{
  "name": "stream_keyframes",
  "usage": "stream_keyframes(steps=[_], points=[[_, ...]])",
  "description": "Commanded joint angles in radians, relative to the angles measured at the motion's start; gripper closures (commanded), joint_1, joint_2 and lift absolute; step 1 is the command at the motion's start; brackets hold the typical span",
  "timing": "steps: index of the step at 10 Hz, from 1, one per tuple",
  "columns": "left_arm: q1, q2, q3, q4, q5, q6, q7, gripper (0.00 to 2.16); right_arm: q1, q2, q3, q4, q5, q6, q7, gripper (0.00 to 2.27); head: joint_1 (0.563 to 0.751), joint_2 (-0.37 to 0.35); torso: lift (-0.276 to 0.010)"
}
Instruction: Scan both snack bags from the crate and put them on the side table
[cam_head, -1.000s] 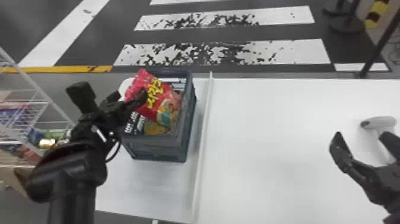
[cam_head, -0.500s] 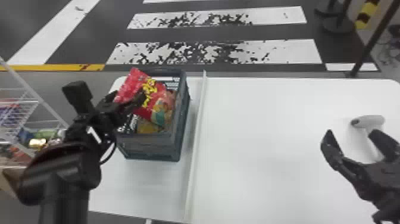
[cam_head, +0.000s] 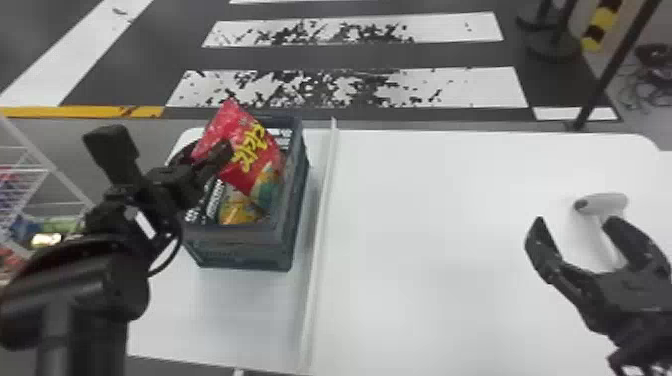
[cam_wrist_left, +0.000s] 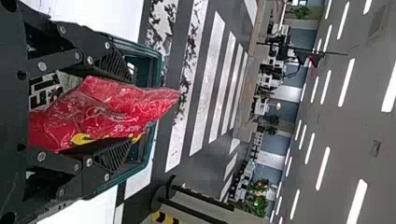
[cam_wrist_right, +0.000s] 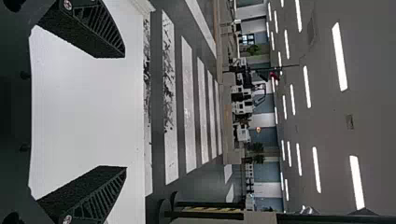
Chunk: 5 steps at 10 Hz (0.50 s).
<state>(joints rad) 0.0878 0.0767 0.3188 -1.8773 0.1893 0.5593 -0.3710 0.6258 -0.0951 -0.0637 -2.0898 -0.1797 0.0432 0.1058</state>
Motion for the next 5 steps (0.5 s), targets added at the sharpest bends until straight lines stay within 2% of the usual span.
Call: stream_keyframes(steps=[1, 2, 4, 5], points=[[0.001, 0.000, 0.000, -0.006, -0.011, 0.044, -0.006, 1.44, 0.000, 0.000, -0.001, -0.001, -0.001, 0.002, 0.000, 0.07, 0.695, 0.101, -0.087], [0.001, 0.000, 0.000, -0.017, -0.019, 0.093, -0.002, 2.12, 0.000, 0.000, -0.001, -0.001, -0.001, 0.005, 0.000, 0.07, 0.695, 0.099, -0.087], [0.016, 0.002, 0.017, -0.065, -0.028, 0.109, -0.020, 2.13, 0.000, 0.003, -0.001, -0.004, 0.000, 0.005, 0.002, 0.07, 0.695, 0.099, -0.087], [0.029, -0.002, 0.032, -0.112, -0.007, 0.106, -0.013, 2.13, 0.000, 0.003, -0.001, -0.006, 0.000, 0.005, 0.002, 0.07, 0.695, 0.101, -0.087]])
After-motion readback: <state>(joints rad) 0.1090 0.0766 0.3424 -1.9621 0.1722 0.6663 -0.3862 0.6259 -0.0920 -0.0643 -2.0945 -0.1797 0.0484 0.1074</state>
